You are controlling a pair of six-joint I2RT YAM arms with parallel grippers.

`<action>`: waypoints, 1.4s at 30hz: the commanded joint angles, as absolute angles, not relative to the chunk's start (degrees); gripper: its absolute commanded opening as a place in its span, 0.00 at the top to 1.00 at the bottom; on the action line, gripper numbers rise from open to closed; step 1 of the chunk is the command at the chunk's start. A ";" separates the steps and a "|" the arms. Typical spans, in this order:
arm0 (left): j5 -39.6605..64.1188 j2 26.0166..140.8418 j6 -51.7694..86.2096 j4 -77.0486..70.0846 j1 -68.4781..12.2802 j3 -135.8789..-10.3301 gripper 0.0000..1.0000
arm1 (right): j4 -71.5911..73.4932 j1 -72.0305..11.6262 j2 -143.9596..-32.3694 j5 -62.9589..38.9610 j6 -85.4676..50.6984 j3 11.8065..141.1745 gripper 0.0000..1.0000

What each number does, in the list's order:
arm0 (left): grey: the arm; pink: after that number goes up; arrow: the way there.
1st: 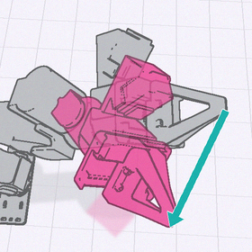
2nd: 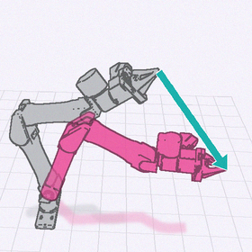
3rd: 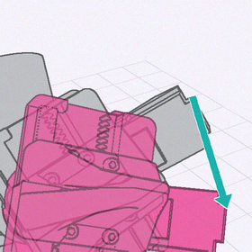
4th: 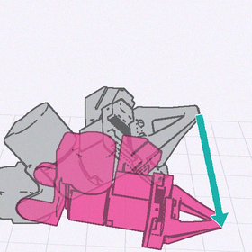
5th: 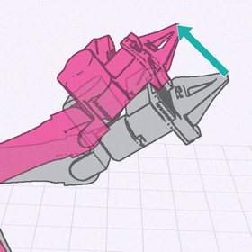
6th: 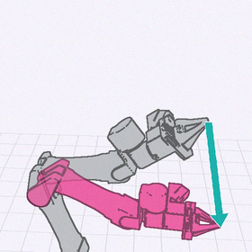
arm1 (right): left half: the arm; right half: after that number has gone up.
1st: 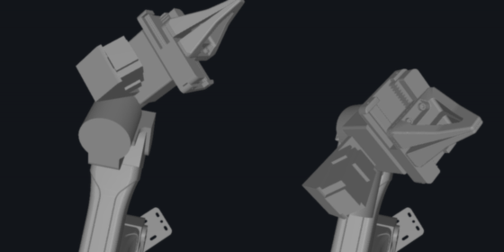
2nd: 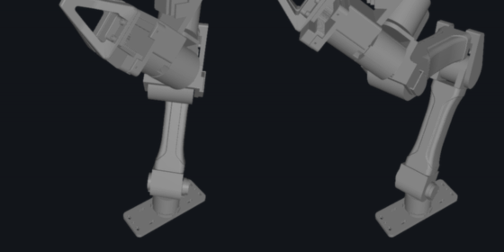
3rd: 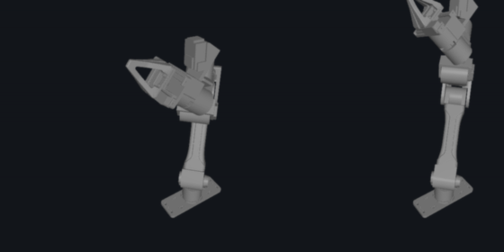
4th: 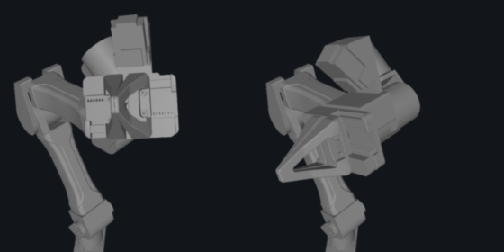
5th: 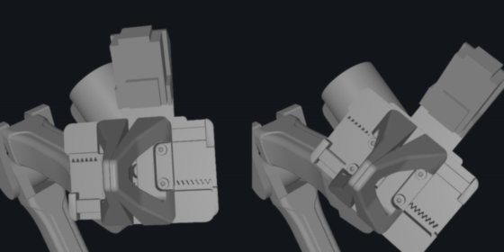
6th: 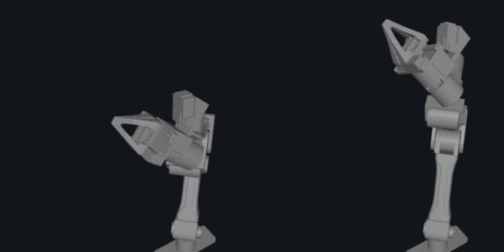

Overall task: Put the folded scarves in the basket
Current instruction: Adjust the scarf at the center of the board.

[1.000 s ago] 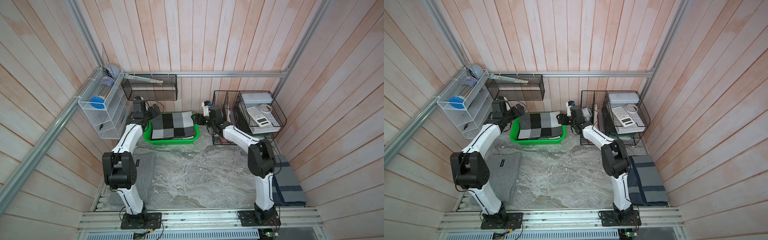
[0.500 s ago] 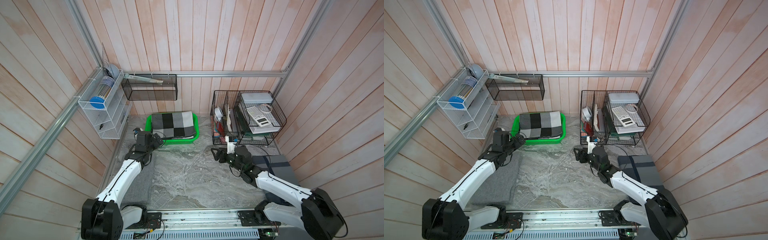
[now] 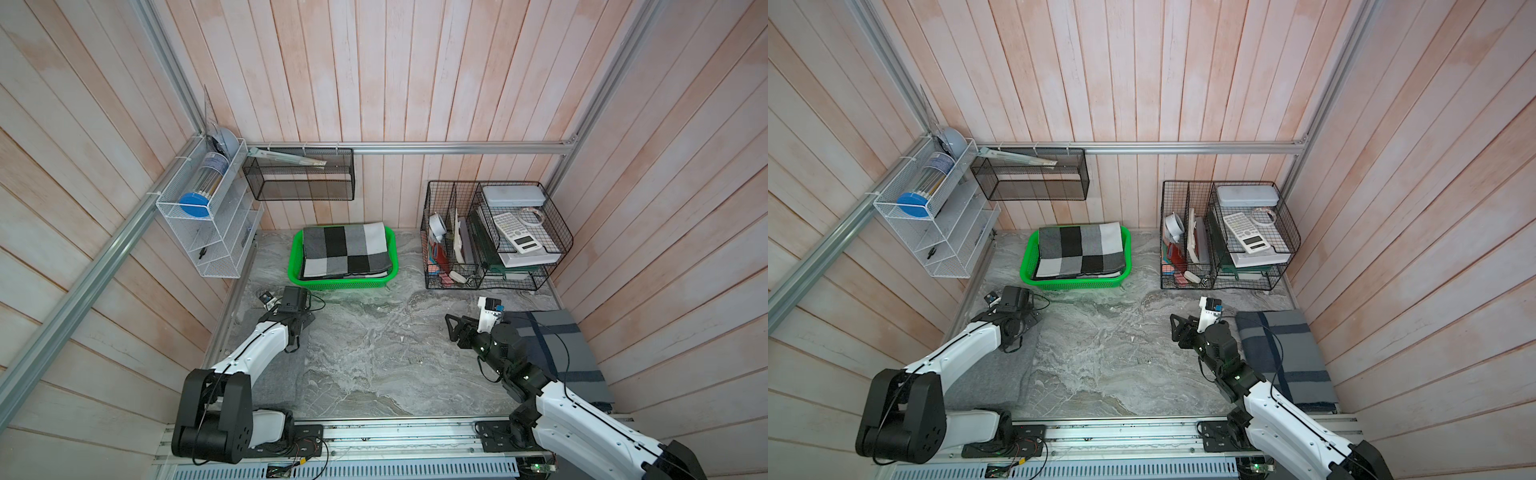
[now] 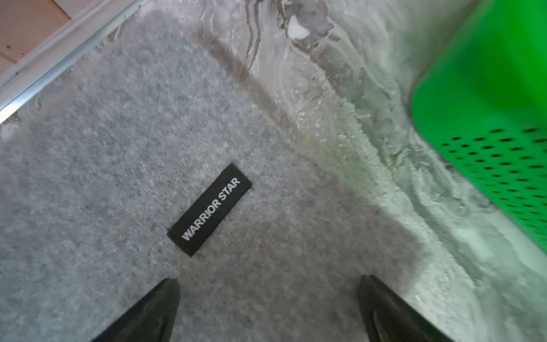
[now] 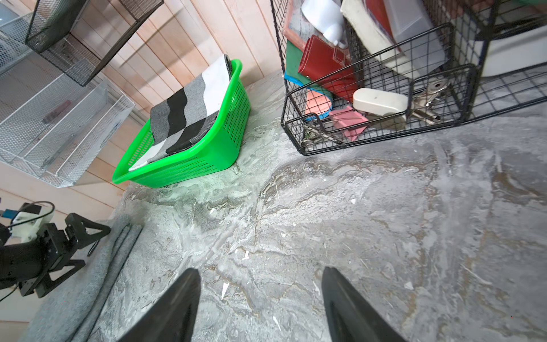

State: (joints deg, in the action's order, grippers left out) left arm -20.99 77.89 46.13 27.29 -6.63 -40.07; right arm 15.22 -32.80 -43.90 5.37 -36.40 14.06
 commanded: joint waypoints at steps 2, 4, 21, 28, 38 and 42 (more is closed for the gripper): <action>-23.19 81.74 46.49 27.74 -6.40 -41.26 0.00 | 12.31 -32.34 -43.57 7.61 -36.84 12.74 0.30; -23.06 83.23 46.76 27.36 -6.33 -41.36 0.01 | 12.71 -32.33 -44.17 7.22 -37.41 12.53 0.29; -6.56 85.03 47.70 13.31 -11.35 -33.49 0.30 | 10.72 -32.17 -46.08 9.36 -40.58 12.01 0.29; -3.39 84.72 51.30 8.89 -19.25 -31.68 0.32 | 10.64 -31.58 -46.41 9.50 -42.09 12.04 0.30; -1.57 84.97 55.90 6.35 -32.71 -31.95 0.33 | 10.28 -29.59 -45.53 8.88 -42.54 11.35 0.30; 0.52 86.08 57.56 1.59 -38.54 -32.46 0.34 | 10.86 -27.44 -45.79 6.99 -42.39 12.03 0.30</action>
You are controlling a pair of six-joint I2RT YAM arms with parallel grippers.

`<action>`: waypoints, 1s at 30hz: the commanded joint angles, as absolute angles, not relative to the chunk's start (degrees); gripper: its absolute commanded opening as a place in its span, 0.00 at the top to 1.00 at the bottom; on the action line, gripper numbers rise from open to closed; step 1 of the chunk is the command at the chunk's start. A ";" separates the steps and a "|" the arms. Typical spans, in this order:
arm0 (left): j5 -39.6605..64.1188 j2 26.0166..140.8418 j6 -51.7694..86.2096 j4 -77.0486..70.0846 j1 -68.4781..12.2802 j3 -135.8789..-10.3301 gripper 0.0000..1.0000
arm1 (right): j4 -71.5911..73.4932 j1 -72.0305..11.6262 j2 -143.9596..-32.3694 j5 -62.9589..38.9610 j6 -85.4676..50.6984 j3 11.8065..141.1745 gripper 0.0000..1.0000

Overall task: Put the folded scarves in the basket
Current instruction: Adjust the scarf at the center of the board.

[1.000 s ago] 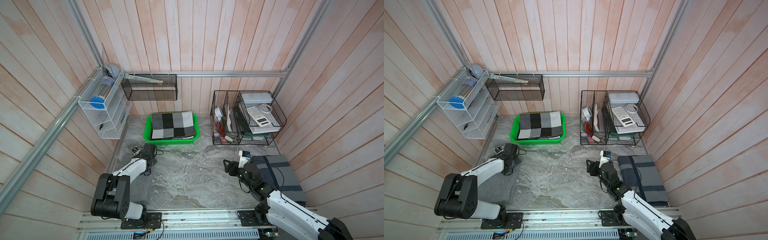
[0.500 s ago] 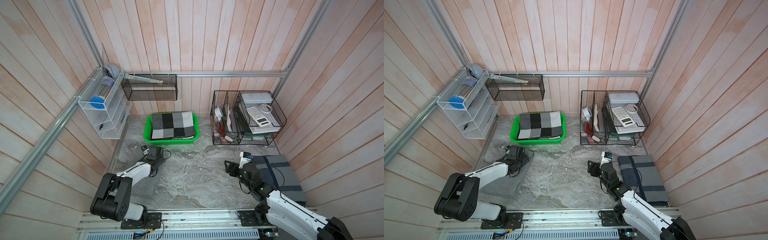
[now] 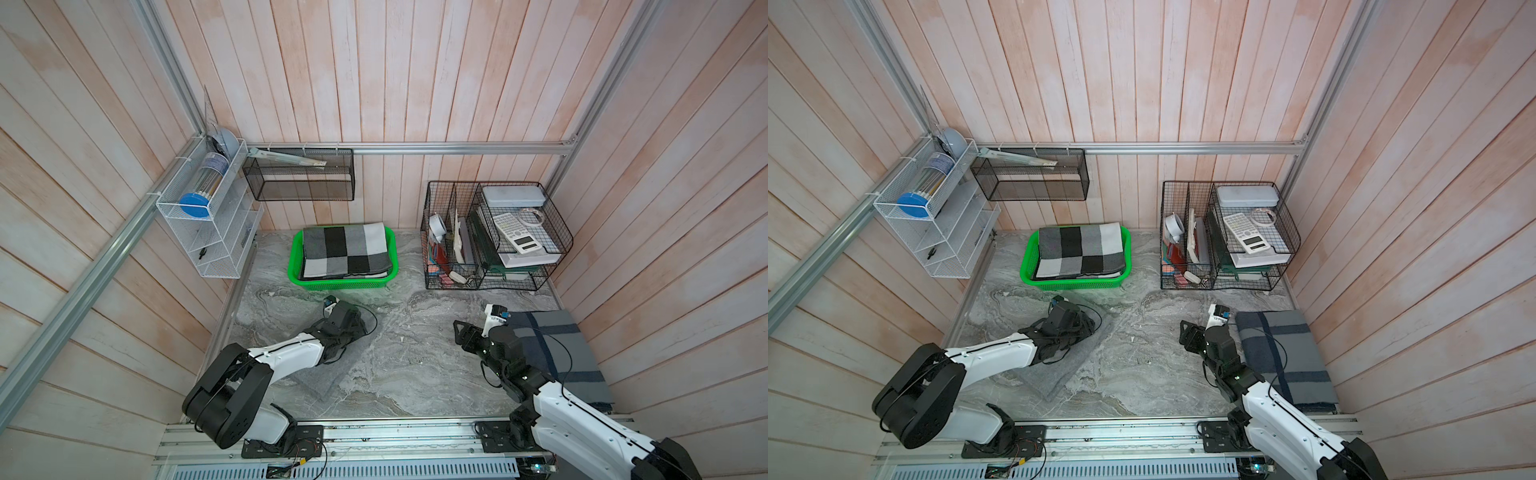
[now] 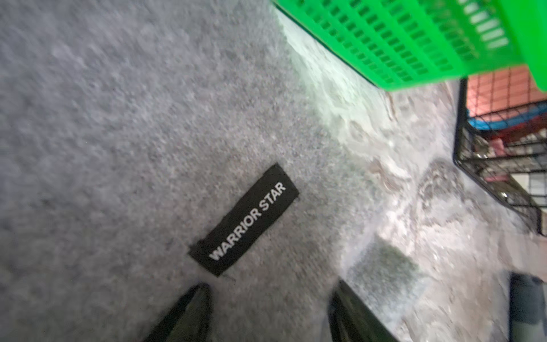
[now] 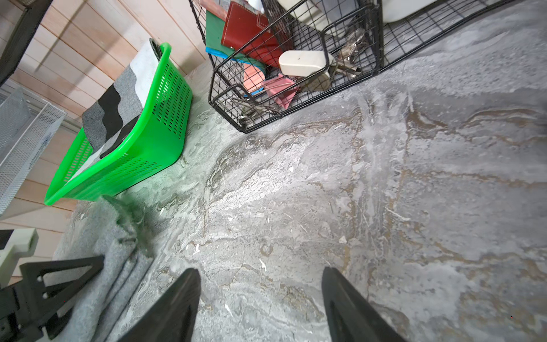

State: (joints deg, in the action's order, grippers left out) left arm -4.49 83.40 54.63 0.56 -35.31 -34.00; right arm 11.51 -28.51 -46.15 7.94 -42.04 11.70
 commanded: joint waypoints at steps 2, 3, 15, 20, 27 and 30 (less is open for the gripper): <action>1.31 87.68 57.40 0.57 -41.35 -33.81 0.33 | 10.35 -26.61 -45.97 5.98 -42.18 12.80 0.29; 1.72 88.70 56.99 1.05 -42.13 -34.79 0.31 | 10.28 -26.34 -45.97 5.68 -42.26 13.00 0.29; -13.38 75.38 56.90 8.52 -44.03 -36.31 0.00 | 15.96 -24.53 -50.81 -3.91 -41.33 14.89 0.26; -24.31 61.75 58.71 11.77 -43.62 -32.05 0.00 | 22.84 -24.61 -60.58 -10.38 -40.33 18.92 0.26; -30.21 44.21 64.72 16.21 -40.45 -22.14 0.00 | 27.77 -29.90 -79.54 -18.22 -37.67 31.22 0.26; -32.76 37.27 69.32 21.04 -39.82 -19.19 0.00 | 24.93 -35.01 -87.50 -18.46 -35.13 39.03 0.27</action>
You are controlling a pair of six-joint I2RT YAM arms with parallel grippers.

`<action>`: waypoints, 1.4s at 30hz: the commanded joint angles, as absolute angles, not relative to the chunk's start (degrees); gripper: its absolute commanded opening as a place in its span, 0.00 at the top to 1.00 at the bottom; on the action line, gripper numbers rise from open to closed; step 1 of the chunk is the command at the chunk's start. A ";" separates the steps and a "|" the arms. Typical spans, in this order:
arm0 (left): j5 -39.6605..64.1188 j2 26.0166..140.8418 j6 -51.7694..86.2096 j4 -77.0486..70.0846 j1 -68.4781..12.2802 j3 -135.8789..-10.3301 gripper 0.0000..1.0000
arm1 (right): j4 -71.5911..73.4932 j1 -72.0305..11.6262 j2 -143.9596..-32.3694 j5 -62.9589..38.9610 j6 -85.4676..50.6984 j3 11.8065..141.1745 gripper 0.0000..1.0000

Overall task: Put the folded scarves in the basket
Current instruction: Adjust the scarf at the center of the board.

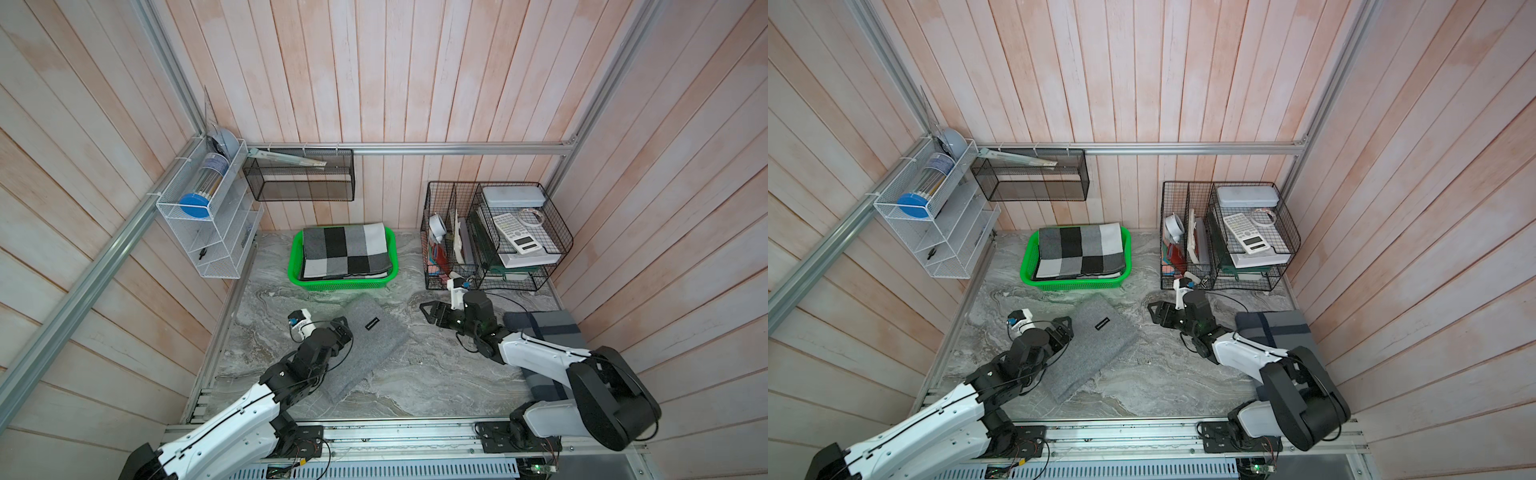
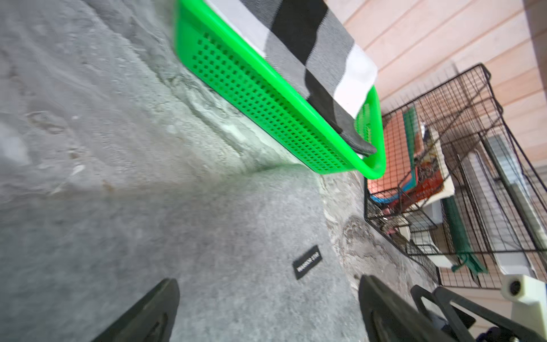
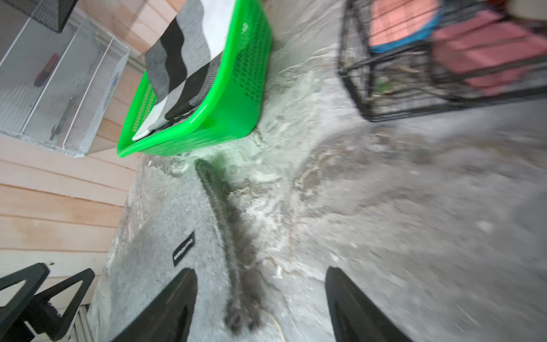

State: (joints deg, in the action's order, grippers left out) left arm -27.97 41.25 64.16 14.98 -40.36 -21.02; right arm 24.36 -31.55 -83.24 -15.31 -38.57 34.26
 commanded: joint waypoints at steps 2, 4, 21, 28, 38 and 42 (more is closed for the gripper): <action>-35.50 33.27 74.48 25.98 -39.74 -17.89 0.00 | 22.57 -38.40 -92.08 -17.14 -33.53 44.05 0.27; -37.32 30.07 77.52 29.03 -39.71 -16.78 0.00 | 20.36 -40.10 -96.04 -16.01 -33.39 47.60 0.27; -41.13 31.83 79.37 30.90 -39.55 -18.17 0.00 | 5.53 -41.69 -106.14 -24.41 -32.98 54.33 0.40; -37.39 37.94 73.04 21.58 -39.59 -19.41 0.00 | 6.44 -41.62 -100.27 -21.64 -34.85 46.46 1.00; -33.09 54.81 64.61 7.08 -39.13 -23.90 0.00 | 5.85 -35.70 -66.75 -9.61 -51.48 16.17 0.97; -32.28 61.68 60.12 9.35 -38.84 -28.94 0.00 | 2.12 -35.69 -51.21 -6.48 -56.73 9.85 0.49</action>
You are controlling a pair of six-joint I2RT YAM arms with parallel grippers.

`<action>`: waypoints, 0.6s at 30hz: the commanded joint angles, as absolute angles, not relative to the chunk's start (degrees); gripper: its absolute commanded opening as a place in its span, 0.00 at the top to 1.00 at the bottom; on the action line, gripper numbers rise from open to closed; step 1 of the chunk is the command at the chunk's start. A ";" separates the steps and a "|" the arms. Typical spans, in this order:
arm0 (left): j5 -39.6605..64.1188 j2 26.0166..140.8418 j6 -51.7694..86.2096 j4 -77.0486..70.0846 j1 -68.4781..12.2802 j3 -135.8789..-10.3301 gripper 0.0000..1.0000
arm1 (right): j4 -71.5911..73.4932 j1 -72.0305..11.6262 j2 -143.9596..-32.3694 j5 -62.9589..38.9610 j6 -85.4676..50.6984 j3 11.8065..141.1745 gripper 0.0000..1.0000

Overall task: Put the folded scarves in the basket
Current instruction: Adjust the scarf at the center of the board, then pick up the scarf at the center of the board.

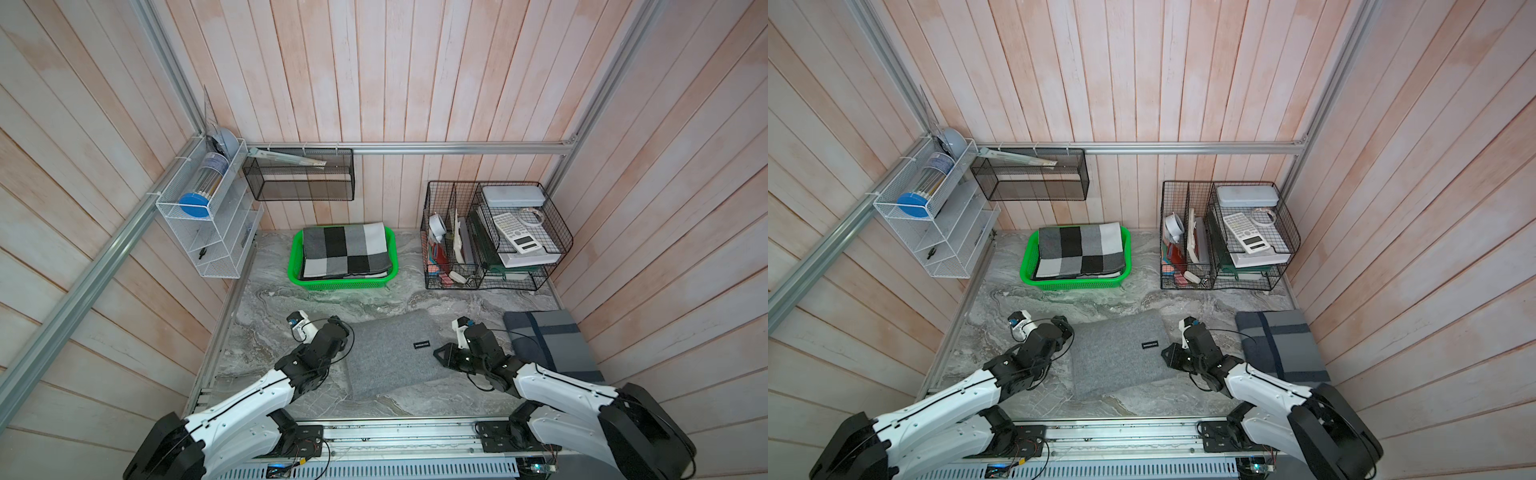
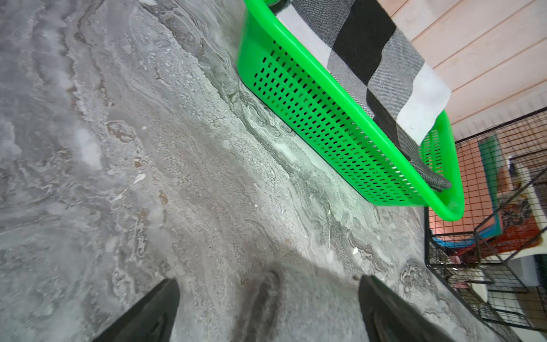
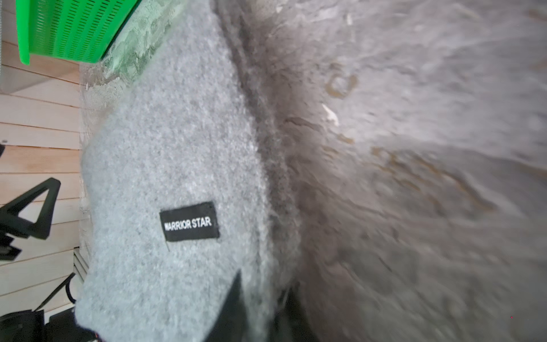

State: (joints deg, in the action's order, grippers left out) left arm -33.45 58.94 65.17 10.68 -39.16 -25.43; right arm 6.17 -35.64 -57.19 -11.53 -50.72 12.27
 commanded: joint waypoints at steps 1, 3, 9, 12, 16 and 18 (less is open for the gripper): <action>-31.99 63.31 59.53 10.56 -38.69 -30.18 0.00 | 1.54 -35.64 -47.39 -5.06 -56.23 9.10 0.42; -30.24 65.77 57.93 11.65 -38.48 -31.74 0.00 | -1.39 -35.62 -41.09 -0.55 -55.55 8.94 0.33; -24.12 68.85 54.34 13.87 -37.38 -32.11 0.00 | 4.81 -22.01 -38.63 -12.48 -48.70 10.33 0.20; -22.10 68.62 54.32 15.46 -37.19 -31.32 0.00 | 11.05 -14.90 -47.40 -21.66 -48.11 11.66 0.20; -15.40 67.54 55.21 13.90 -37.09 -28.69 0.00 | 11.75 -13.98 -60.63 -24.28 -44.38 17.86 0.20; -13.33 67.11 55.87 13.70 -37.09 -27.49 0.00 | 11.48 -13.94 -65.93 -27.86 -41.19 21.42 0.21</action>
